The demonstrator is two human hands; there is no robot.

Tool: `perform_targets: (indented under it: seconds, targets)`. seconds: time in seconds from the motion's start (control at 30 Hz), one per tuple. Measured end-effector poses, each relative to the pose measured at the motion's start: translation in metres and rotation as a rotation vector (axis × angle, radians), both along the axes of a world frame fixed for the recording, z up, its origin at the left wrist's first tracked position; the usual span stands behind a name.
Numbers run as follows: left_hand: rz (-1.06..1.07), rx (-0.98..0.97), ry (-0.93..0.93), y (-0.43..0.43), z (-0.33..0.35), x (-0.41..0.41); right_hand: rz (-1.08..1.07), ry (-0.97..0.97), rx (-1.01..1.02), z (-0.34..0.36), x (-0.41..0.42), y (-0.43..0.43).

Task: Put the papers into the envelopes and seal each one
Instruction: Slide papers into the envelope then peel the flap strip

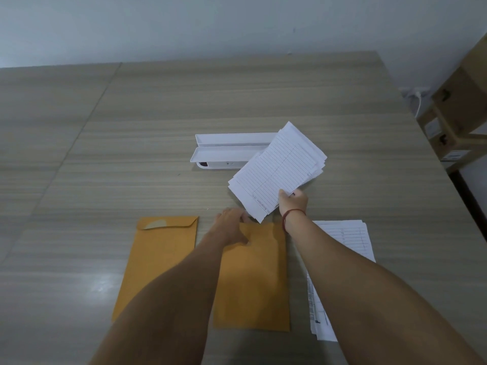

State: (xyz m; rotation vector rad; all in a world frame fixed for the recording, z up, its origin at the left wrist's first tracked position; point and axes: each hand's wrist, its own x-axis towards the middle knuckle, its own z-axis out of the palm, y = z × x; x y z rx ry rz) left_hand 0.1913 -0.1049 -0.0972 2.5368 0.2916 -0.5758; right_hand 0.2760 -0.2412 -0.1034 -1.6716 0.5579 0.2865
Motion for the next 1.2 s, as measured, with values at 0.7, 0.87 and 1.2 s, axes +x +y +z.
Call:
perform_targets:
  seconds: [0.7,0.87,1.2]
  targets:
    - [0.091,-0.145,-0.025,0.003,0.011,0.003,0.039,-0.166,-0.040,-0.003,0.003,0.003]
    - [0.205,-0.200,-0.038,0.008,0.006,0.003,0.195,-0.162,-0.061,-0.006,0.002,-0.007]
    - [0.256,-0.203,-0.104,0.003,-0.001,0.011,0.626,-0.104,-0.434,-0.008,0.005,-0.015]
